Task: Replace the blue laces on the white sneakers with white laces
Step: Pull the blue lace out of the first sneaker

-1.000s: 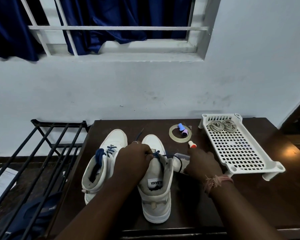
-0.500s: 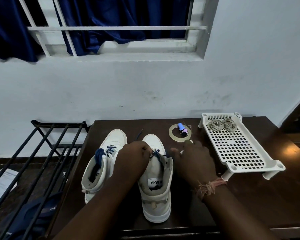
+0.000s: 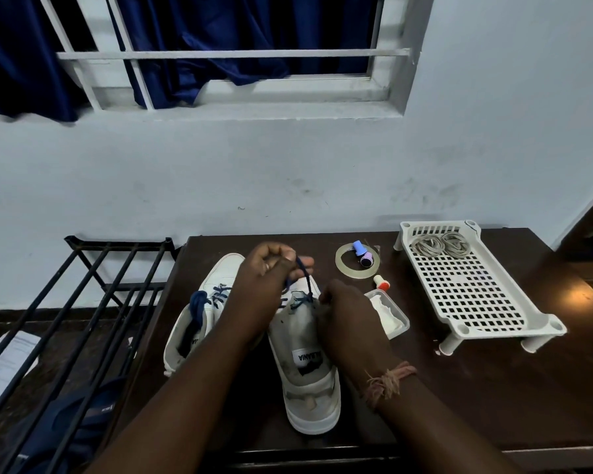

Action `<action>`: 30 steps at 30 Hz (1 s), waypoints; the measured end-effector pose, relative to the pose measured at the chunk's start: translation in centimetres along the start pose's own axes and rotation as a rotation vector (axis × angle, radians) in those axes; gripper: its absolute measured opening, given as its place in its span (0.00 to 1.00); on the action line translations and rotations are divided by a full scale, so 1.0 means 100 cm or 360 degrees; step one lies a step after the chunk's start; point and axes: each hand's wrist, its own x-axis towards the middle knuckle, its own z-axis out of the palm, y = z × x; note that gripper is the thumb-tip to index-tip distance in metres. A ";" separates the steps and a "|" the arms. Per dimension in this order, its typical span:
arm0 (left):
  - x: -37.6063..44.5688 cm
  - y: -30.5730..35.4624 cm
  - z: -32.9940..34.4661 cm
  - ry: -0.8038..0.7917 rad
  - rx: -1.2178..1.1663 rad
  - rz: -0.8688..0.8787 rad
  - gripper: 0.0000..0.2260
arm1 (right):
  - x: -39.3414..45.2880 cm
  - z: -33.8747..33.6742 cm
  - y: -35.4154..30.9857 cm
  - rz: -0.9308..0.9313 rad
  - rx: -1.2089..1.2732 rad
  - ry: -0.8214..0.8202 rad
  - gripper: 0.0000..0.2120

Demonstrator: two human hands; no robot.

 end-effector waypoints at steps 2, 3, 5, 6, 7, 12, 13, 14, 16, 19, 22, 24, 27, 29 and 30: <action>0.000 0.009 -0.001 0.0091 -0.0162 0.0064 0.04 | 0.001 0.000 0.001 0.0045 0.0035 0.0005 0.05; 0.000 0.015 -0.001 0.0128 -0.0267 0.0086 0.03 | 0.002 -0.001 0.000 0.0061 0.0038 0.0001 0.05; -0.001 0.025 -0.004 0.0181 -0.0447 0.0117 0.03 | 0.001 -0.001 0.000 0.0089 0.0022 -0.0021 0.05; 0.000 0.027 -0.006 0.0199 -0.0457 0.0131 0.04 | 0.001 -0.002 0.001 0.0097 0.0019 -0.0033 0.06; 0.001 0.028 -0.010 0.0207 -0.0371 0.0154 0.05 | 0.000 -0.001 0.001 0.0109 0.0022 -0.0038 0.06; 0.005 0.001 -0.018 -0.0068 0.1209 0.0386 0.04 | 0.001 -0.001 0.003 0.0142 -0.0001 -0.0036 0.07; 0.004 -0.009 -0.019 -0.0164 0.1543 0.0463 0.05 | 0.001 -0.001 0.003 0.0141 -0.0012 -0.0033 0.07; 0.005 -0.019 -0.021 -0.0231 0.1853 0.0529 0.08 | 0.001 -0.001 0.002 0.0142 -0.0025 -0.0031 0.06; 0.005 -0.029 -0.024 -0.0261 0.2238 0.0580 0.09 | 0.001 0.000 0.003 0.0135 -0.0046 -0.0027 0.06; 0.004 -0.023 -0.020 -0.0115 0.2498 0.0734 0.03 | 0.001 0.002 0.004 0.0130 -0.0061 -0.0019 0.06; 0.004 -0.013 -0.015 0.0014 0.2299 0.0575 0.09 | 0.001 0.001 0.004 0.0122 -0.0059 -0.0005 0.06; 0.006 -0.010 -0.016 -0.0107 0.2088 0.0371 0.06 | 0.000 0.001 0.003 0.0112 -0.0063 0.0001 0.06; 0.001 -0.011 -0.017 -0.0199 0.2353 0.0371 0.15 | 0.000 0.001 0.003 0.0105 -0.0068 0.0010 0.06; -0.002 -0.011 -0.015 -0.0207 0.2605 0.0394 0.17 | 0.001 0.002 0.004 0.0099 -0.0073 0.0010 0.07; -0.003 -0.011 -0.015 -0.0178 0.2658 0.0420 0.14 | 0.001 0.002 0.004 0.0096 -0.0076 0.0009 0.07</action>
